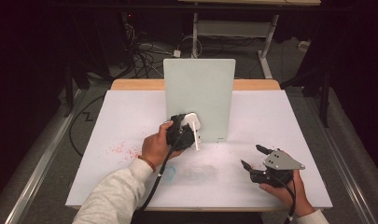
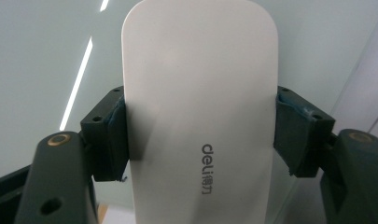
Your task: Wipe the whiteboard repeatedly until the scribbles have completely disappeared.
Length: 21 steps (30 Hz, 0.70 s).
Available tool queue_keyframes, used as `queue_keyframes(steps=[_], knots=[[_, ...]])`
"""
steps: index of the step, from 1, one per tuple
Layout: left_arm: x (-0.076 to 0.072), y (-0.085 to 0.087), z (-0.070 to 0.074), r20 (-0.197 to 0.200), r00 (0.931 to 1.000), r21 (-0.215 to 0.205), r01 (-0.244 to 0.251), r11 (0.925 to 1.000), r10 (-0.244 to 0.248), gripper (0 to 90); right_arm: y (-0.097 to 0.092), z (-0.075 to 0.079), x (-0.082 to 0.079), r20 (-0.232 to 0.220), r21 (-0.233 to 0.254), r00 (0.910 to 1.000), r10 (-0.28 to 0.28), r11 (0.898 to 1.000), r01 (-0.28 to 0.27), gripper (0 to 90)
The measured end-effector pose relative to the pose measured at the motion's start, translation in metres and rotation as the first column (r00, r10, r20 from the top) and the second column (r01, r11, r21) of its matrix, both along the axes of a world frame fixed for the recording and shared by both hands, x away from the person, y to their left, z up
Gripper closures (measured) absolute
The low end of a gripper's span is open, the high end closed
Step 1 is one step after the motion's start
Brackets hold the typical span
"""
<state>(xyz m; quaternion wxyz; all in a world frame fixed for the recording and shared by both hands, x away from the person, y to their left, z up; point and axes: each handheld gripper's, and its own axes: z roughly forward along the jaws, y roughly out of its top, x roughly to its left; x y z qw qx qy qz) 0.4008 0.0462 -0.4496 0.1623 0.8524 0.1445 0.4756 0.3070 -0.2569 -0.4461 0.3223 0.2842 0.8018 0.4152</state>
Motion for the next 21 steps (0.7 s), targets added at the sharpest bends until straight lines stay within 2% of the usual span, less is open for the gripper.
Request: queue_keyframes(steps=[3, 6, 9, 12, 18, 21], knots=[[-0.002, 0.017, -0.002, -0.023, 0.9995, -0.011, -0.021, 0.9997, 0.021, 28.5, 0.000, 0.000, 0.000, 0.002, -0.001, 1.0000, 0.002, 1.000, -0.002, 27.9], [-0.003, 0.035, -0.006, -0.026, 0.9988, -0.008, -0.042, 0.9991, 0.041, 28.5, 0.001, 0.000, 0.000, 0.000, -0.002, 1.0000, 0.001, 1.000, -0.001, 27.9], [-0.004, 0.049, -0.007, -0.059, 0.9962, -0.038, -0.066, 0.9971, 0.064, 28.6, 0.002, 0.000, 0.000, 0.001, -0.006, 1.0000, 0.004, 1.000, -0.004, 27.9], [-0.004, 0.063, -0.007, -0.073, 0.9935, -0.055, -0.092, 0.9943, 0.087, 28.6, 0.003, 0.000, -0.001, 0.000, -0.007, 1.0000, 0.007, 1.000, -0.007, 27.9], [-0.003, 0.082, -0.005, -0.111, 0.9870, -0.126, -0.130, 0.9834, 0.116, 28.6, 0.003, 0.000, -0.001, 0.000, -0.008, 1.0000, 0.008, 1.000, -0.008, 27.9], [-0.005, 0.088, -0.004, -0.128, 0.9851, -0.159, -0.134, 0.9781, 0.114, 28.6, 0.002, 0.000, -0.001, 0.002, -0.007, 1.0000, 0.010, 1.000, -0.010, 27.9]])
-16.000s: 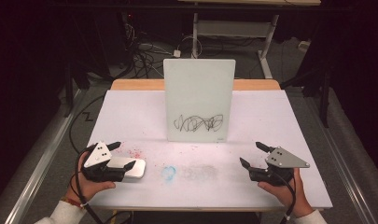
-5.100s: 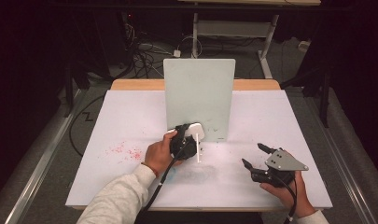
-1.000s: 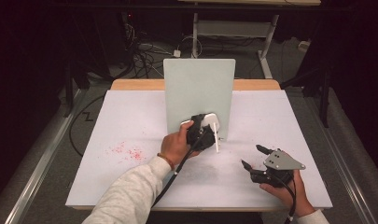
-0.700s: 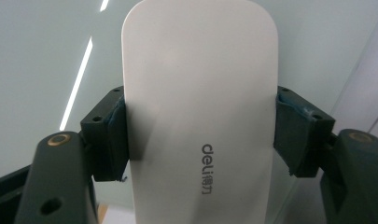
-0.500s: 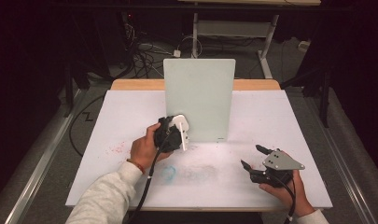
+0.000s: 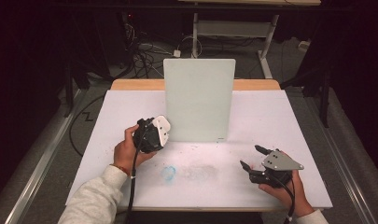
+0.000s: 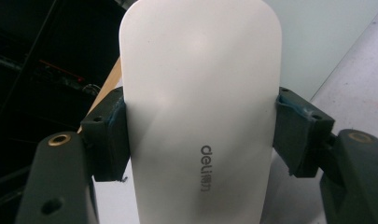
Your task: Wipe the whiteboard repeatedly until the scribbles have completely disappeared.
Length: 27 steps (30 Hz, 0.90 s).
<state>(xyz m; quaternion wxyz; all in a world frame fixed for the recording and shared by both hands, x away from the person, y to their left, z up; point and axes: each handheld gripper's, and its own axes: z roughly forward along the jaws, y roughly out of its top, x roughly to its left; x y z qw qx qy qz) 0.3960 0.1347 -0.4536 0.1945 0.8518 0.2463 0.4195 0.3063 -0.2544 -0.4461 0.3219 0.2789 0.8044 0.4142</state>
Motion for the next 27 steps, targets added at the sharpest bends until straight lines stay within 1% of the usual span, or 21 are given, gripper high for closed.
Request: queue_keyframes(steps=[4, 6, 8, 10, 12, 15, 18, 19, 22, 24, 26, 27], knots=[[-0.005, 0.005, 0.004, -0.014, 0.9998, -0.022, 0.015, 0.9997, -0.016, 28.6, 0.000, 0.000, 0.000, -0.001, -0.002, 1.0000, -0.001, 1.000, 0.001, 27.8], [-0.008, 0.007, 0.007, -0.019, 0.9995, -0.042, 0.024, 0.9988, -0.025, 28.6, 0.000, 0.000, 0.000, 0.000, -0.002, 1.0000, -0.001, 1.000, 0.001, 27.9], [-0.011, 0.009, 0.010, -0.022, 0.9990, -0.073, 0.037, 0.9966, -0.039, 28.6, 0.000, 0.001, 0.000, 0.002, -0.001, 1.0000, -0.001, 1.000, 0.001, 27.8], [-0.015, 0.010, 0.013, -0.024, 0.9986, -0.088, 0.046, 0.9951, -0.048, 28.6, 0.000, 0.001, -0.001, 0.003, 0.000, 1.0000, -0.002, 1.000, 0.002, 27.9], [-0.019, 0.011, 0.017, -0.026, 0.9979, -0.115, 0.056, 0.9917, -0.060, 28.7, 0.000, 0.001, -0.001, 0.005, -0.001, 1.0000, -0.002, 1.000, 0.002, 27.8], [-0.023, 0.014, 0.021, -0.039, 0.9966, -0.152, 0.065, 0.9862, -0.072, 28.6, 0.000, 0.001, -0.001, 0.007, 0.001, 1.0000, 0.000, 1.000, 0.000, 27.8], [-0.028, 0.017, 0.025, -0.055, 0.9945, -0.193, 0.077, 0.9781, -0.089, 28.7, -0.001, 0.001, -0.001, 0.007, 0.001, 1.0000, 0.000, 1.000, -0.001, 27.8], [-0.029, 0.017, 0.027, -0.057, 0.9942, -0.196, 0.079, 0.9774, -0.091, 28.7, -0.001, 0.001, -0.001, 0.008, 0.001, 1.0000, 0.000, 1.000, 0.000, 27.8], [-0.032, 0.020, 0.030, -0.066, 0.9925, -0.218, 0.086, 0.9722, -0.103, 28.7, 0.000, 0.002, -0.002, 0.009, 0.002, 1.0000, 0.002, 1.000, -0.002, 27.8], [-0.034, 0.021, 0.032, -0.070, 0.9919, -0.220, 0.088, 0.9714, -0.106, 28.7, 0.000, 0.002, -0.001, 0.008, 0.001, 1.0000, 0.003, 1.000, -0.003, 27.9], [-0.037, 0.023, 0.033, -0.074, 0.9908, -0.233, 0.094, 0.9679, -0.114, 28.7, 0.000, 0.001, -0.001, 0.005, 0.000, 1.0000, 0.003, 1.000, -0.003, 27.9], [-0.038, 0.024, 0.034, -0.079, 0.9894, -0.247, 0.098, 0.9641, -0.121, 28.7, 0.000, 0.001, -0.001, 0.005, 0.000, 1.0000, 0.002, 1.000, -0.002, 27.9]])
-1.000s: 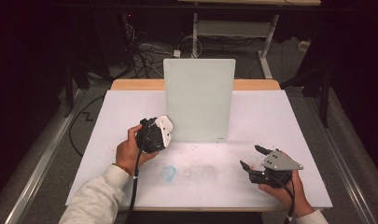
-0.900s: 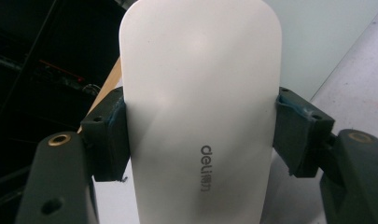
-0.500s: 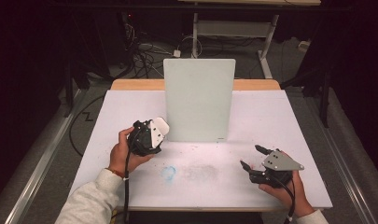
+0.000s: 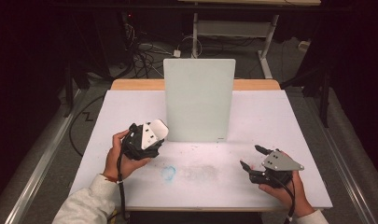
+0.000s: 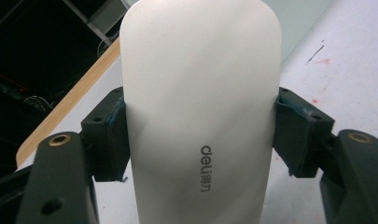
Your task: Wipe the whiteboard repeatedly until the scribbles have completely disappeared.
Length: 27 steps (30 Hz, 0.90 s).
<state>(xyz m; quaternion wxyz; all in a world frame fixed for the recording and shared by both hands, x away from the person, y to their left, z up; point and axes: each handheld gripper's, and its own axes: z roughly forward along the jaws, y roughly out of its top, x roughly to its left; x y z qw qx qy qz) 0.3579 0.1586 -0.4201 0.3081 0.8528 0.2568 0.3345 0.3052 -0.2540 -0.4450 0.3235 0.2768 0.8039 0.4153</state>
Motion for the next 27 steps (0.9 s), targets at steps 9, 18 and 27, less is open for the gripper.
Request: queue_keyframes(steps=[9, 18, 27], knots=[[-0.012, 0.002, 0.001, -0.011, 0.9989, -0.024, 0.046, 0.9987, -0.046, 28.7, 0.000, 0.000, 0.001, -0.005, 0.008, 1.0000, -0.006, 1.000, 0.006, 27.9], [-0.020, 0.001, 0.004, -0.022, 0.9952, -0.040, 0.095, 0.9947, -0.096, 28.7, 0.002, 0.000, 0.002, -0.010, 0.006, 0.9999, -0.004, 1.000, 0.004, 27.9], [-0.025, -0.006, 0.005, -0.044, 0.9874, -0.050, 0.150, 0.9874, -0.152, 28.7, 0.004, -0.001, 0.004, -0.015, 0.004, 0.9999, 0.005, 1.000, -0.005, 28.0]])
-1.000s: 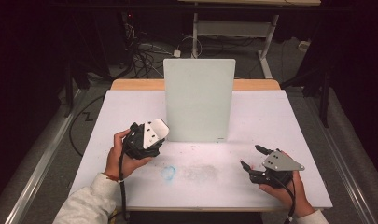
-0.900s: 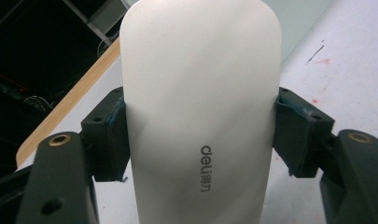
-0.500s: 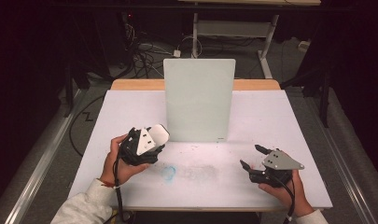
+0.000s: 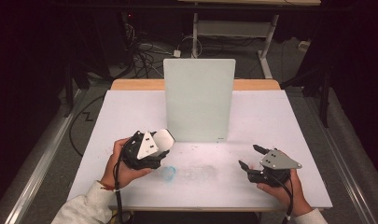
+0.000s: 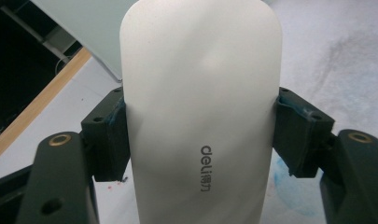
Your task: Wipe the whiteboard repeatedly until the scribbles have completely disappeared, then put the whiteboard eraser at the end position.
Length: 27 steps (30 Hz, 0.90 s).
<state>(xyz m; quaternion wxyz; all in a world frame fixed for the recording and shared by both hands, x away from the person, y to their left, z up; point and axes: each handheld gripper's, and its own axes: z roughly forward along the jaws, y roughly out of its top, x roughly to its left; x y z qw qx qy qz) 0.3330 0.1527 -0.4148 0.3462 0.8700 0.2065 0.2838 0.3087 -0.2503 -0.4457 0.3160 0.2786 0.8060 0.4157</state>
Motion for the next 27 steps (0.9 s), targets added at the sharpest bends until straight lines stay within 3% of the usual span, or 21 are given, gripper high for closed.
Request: queue_keyframes(steps=[17, 27], knots=[[-0.002, -0.009, 0.000, -0.047, 0.9972, 0.009, 0.059, 0.9982, -0.059, 28.7, 0.001, 0.000, 0.000, -0.004, -0.001, 0.9999, 0.010, 1.000, -0.010, 28.1], [-0.004, -0.019, 0.001, -0.079, 0.9898, 0.024, 0.121, 0.9923, -0.119, 28.7, 0.000, -0.001, 0.001, -0.006, -0.003, 1.0000, 0.008, 1.000, -0.008, 28.1]])
